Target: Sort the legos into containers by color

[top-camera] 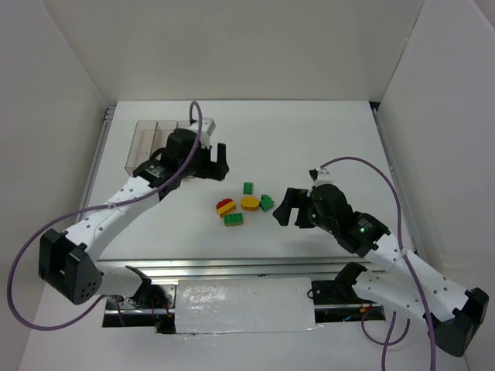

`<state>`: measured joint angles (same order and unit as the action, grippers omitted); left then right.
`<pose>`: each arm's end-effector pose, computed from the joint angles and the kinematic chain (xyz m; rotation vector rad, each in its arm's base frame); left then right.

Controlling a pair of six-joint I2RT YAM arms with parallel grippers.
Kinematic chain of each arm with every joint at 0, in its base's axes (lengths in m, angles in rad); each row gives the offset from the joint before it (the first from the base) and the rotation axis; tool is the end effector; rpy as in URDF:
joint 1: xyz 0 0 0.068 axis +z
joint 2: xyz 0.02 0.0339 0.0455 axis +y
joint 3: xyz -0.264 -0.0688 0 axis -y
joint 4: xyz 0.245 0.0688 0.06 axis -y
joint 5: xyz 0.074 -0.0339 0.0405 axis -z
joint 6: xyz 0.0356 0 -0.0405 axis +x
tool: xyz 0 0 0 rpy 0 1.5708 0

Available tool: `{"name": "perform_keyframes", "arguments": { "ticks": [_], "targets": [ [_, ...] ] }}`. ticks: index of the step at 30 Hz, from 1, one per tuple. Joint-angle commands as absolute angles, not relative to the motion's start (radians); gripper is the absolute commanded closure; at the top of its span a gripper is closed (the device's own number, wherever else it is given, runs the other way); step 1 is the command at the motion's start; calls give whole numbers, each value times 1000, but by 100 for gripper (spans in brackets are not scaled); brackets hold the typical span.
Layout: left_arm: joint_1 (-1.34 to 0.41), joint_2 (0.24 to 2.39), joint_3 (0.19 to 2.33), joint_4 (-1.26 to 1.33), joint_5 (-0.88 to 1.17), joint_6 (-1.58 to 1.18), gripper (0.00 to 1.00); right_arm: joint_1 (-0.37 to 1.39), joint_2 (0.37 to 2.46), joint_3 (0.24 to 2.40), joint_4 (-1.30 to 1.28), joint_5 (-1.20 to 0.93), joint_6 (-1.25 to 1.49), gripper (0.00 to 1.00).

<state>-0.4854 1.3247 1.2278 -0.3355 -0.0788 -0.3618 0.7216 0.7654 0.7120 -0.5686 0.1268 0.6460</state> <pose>0.2709 -0.1397 0.3597 0.0743 2.0308 -0.4613 0.1278 0.1065 0.2796 -0.0118 2.2586 0.6212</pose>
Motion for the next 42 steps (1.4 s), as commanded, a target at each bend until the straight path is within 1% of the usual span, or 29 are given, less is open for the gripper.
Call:
{"name": "perform_keyframes", "arguments": {
  "ticks": [1,5,12,16,19,24,29,34,41,42],
  "targets": [
    [-526,1359,1121,-288,23,-284,0,730,749,706,-482,92,641,0],
    [-571,1509,1137,-320,15,-235,1,730,752,684,-471,40,637,0],
    [-607,1615,1109,-290,78,-215,4,735,741,667,-488,34,623,1],
    [-611,1654,1089,-273,90,-218,10,736,741,666,-483,28,620,0],
    [-612,1692,1077,-270,57,-227,14,736,749,664,-479,20,617,0],
    [-611,1712,1071,-264,6,-236,14,736,752,664,-482,20,614,0],
    [-611,1735,1077,-253,5,-242,15,736,750,666,-482,17,612,0],
    [-603,1750,1072,-249,-38,-249,26,738,750,664,-486,17,611,0],
    [-580,1764,1062,-247,-40,-255,28,738,742,667,-491,20,609,0],
    [-580,1764,1062,-247,-43,-258,32,738,744,669,-491,20,611,0]
  ]
}}
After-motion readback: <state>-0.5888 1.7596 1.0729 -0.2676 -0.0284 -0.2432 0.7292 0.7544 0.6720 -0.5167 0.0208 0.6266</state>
